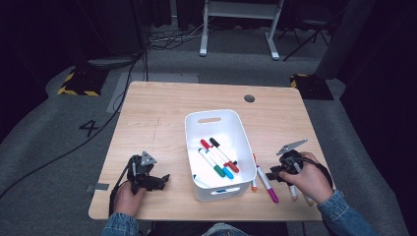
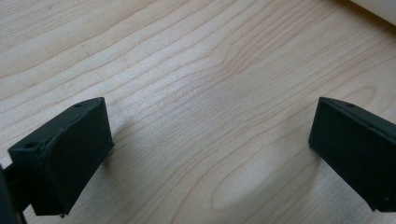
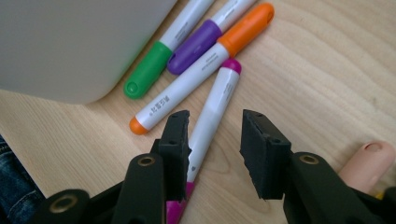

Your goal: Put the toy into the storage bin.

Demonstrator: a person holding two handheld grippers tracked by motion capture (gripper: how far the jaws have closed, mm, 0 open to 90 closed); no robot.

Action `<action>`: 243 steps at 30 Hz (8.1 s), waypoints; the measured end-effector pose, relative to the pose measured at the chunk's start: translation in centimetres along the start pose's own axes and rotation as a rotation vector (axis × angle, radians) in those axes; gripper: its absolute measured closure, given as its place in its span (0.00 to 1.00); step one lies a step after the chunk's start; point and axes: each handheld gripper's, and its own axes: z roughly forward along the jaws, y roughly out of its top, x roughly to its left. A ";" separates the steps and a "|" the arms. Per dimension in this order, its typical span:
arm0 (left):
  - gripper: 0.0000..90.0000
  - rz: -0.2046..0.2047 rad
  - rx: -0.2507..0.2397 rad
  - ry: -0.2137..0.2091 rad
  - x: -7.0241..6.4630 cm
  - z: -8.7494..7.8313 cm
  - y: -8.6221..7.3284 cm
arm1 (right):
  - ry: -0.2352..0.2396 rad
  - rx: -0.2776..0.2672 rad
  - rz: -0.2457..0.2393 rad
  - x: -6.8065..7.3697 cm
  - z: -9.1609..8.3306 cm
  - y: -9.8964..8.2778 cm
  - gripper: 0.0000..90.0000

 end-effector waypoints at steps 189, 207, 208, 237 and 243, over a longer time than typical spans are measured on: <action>0.00 0.000 0.001 -0.004 0.1 0.1 0.1 | 0.004 -0.308 -0.064 3.5 -8.2 7.4 0.51; 0.00 -0.004 -0.002 0.001 0.2 0.2 0.2 | -0.030 -0.206 0.019 0.2 -0.8 3.6 0.51; 0.00 -0.005 -0.003 0.000 0.2 0.2 0.2 | -0.031 -0.204 0.023 0.1 -0.4 3.5 0.51; 0.00 -0.006 -0.002 -0.001 0.2 0.2 0.2 | -0.074 -0.146 0.067 -1.2 5.4 1.1 0.57; 0.00 -0.006 -0.003 0.001 0.2 0.2 0.2 | -0.141 -0.097 0.054 -1.2 4.5 0.1 0.73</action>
